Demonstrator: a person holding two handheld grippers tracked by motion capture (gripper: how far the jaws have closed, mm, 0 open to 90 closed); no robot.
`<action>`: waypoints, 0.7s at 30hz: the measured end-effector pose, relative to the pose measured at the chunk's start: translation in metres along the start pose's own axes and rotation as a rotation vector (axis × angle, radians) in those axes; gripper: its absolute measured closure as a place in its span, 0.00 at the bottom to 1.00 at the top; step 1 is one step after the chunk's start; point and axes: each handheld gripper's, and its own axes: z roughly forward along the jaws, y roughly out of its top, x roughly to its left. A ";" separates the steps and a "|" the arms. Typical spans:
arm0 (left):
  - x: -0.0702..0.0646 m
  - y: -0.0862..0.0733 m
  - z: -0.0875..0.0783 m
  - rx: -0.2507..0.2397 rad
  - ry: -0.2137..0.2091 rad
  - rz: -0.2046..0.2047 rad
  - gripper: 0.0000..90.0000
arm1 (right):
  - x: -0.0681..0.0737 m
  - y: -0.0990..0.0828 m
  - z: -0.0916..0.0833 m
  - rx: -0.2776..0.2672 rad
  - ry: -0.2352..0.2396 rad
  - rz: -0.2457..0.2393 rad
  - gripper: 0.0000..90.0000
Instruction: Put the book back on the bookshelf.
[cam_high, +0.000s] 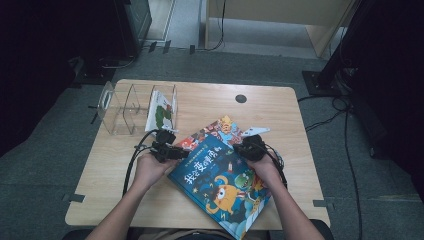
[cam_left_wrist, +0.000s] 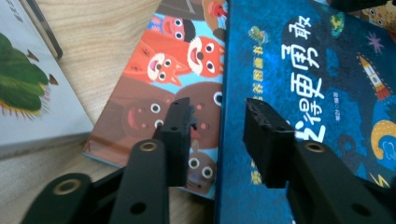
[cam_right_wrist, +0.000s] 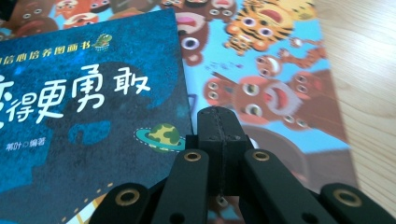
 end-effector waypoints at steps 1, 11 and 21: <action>0.000 -0.001 0.000 -0.002 -0.002 -0.001 0.67 | 0.001 0.001 0.001 -0.001 0.001 -0.004 1.00; 0.001 -0.005 -0.003 0.002 -0.025 -0.007 0.70 | 0.012 0.008 0.010 0.001 0.050 -0.040 1.00; 0.000 0.001 0.000 -0.017 -0.033 0.033 0.89 | 0.005 0.002 -0.002 -0.031 0.030 -0.022 1.00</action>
